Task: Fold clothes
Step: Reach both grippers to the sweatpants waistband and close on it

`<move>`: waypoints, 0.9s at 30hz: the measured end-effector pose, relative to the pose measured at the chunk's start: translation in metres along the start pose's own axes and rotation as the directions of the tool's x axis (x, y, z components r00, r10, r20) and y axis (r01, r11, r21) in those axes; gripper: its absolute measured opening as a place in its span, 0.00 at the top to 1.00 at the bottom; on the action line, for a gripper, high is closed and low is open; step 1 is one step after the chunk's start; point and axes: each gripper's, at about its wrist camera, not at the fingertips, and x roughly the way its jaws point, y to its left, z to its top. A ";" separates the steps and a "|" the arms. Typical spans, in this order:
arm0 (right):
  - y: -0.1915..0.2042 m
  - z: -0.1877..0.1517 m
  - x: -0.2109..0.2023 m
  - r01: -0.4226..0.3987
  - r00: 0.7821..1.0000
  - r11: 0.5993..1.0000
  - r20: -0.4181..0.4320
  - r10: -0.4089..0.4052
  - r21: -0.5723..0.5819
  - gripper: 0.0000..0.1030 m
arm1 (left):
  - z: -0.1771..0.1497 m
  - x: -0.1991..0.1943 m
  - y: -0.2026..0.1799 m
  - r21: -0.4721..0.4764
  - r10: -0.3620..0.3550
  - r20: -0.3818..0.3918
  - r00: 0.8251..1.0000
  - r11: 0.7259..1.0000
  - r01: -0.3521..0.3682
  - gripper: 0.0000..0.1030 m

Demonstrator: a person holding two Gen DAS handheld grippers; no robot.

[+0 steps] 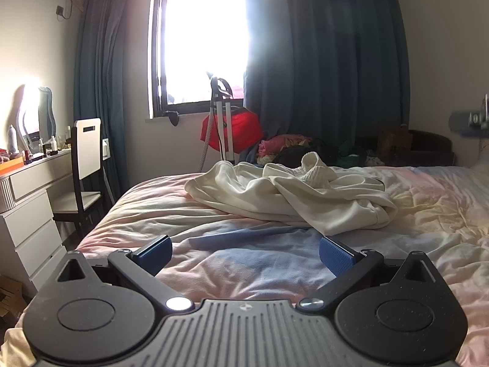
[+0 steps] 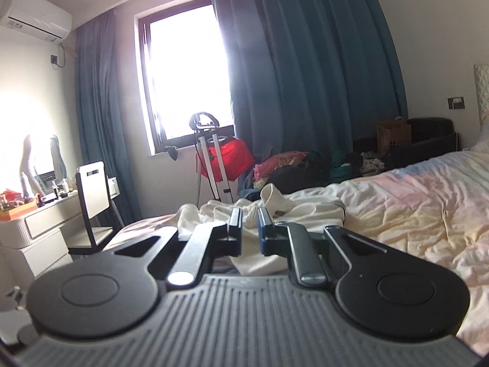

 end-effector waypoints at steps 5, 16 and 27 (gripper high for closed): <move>-0.019 0.027 0.035 0.038 0.999 0.999 0.021 -0.039 0.028 0.85 | 0.025 0.066 -0.016 0.005 -0.008 -0.046 0.999 1.000 0.008 0.01; -0.078 -0.034 0.107 0.106 0.985 0.985 -0.147 -0.085 0.135 0.23 | 0.096 0.286 -0.097 0.040 -0.129 -0.067 0.989 0.990 0.132 0.01; -0.119 -0.080 0.175 0.191 0.953 0.955 -0.276 -0.125 0.225 0.23 | 0.098 0.432 -0.166 0.138 -0.121 -0.129 0.984 0.981 0.139 0.60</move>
